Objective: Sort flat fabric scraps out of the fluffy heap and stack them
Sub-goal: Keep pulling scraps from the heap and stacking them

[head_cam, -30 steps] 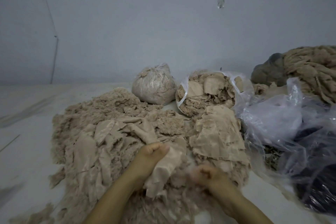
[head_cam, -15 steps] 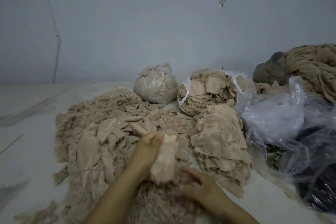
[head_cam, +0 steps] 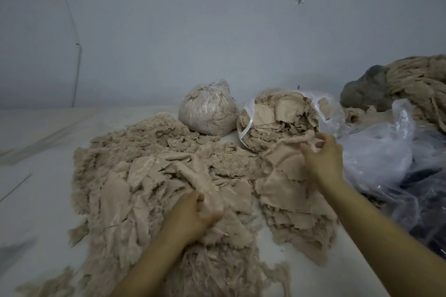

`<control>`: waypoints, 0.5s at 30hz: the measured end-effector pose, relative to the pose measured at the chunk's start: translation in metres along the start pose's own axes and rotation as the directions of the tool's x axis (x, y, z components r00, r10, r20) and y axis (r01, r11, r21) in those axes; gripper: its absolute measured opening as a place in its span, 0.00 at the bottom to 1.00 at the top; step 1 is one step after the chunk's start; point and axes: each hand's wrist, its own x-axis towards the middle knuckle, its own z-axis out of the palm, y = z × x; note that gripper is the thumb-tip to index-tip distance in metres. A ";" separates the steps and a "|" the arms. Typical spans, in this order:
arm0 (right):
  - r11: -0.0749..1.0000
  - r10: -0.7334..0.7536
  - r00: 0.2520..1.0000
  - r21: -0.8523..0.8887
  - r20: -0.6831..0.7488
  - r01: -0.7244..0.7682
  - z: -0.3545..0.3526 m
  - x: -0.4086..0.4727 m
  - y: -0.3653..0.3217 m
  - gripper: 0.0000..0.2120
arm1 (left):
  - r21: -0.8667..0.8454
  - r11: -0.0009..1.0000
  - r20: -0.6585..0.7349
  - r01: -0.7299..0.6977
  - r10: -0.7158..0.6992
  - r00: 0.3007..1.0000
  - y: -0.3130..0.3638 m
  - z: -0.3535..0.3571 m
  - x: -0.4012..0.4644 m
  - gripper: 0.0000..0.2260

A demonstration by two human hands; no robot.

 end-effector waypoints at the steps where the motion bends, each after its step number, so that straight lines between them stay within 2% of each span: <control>1: 0.999 -0.043 0.999 0.026 -0.021 0.043 0.008 -0.016 0.001 0.12 | 0.073 0.997 0.052 -0.033 0.029 0.998 -0.003 0.005 -0.001 0.14; 2: 0.996 -0.075 0.997 0.051 0.019 0.074 0.019 -0.036 0.005 0.09 | 0.080 0.995 0.063 -0.066 0.061 0.996 -0.004 0.009 -0.002 0.11; 4: 0.990 -0.052 0.964 0.138 0.261 0.017 0.045 -0.073 0.016 0.04 | -0.003 0.995 0.023 -0.095 0.095 0.995 -0.007 0.013 -0.005 0.06; 6: 0.978 0.007 0.862 0.176 0.506 -0.111 0.069 -0.104 0.020 0.06 | -0.092 0.990 0.004 -0.105 0.106 0.994 -0.007 0.013 -0.008 0.06; 7: 0.982 0.017 0.826 0.147 0.564 -0.121 0.080 -0.113 0.021 0.09 | -0.116 0.984 0.012 -0.133 0.135 0.991 -0.007 0.013 -0.011 0.06; 9: 0.968 0.069 0.772 0.145 0.632 -0.206 0.098 -0.124 0.017 0.14 | -0.121 0.968 0.060 -0.218 0.226 0.972 -0.002 0.013 -0.018 0.07; 11: 0.910 0.121 0.705 0.205 0.699 -0.360 0.108 -0.130 0.010 0.11 | -0.143 0.947 0.090 -0.288 0.302 0.949 -0.001 0.012 -0.024 0.03; 12: 0.906 0.119 0.715 0.218 0.689 -0.362 0.111 -0.131 0.010 0.09 | -0.152 0.937 0.062 -0.315 0.327 0.943 -0.001 0.009 -0.024 0.03; 15: 0.972 -0.047 0.796 0.211 0.603 -0.102 0.108 -0.135 0.009 0.08 | -0.124 0.900 -0.129 -0.417 0.402 0.906 -0.006 -0.003 -0.017 0.13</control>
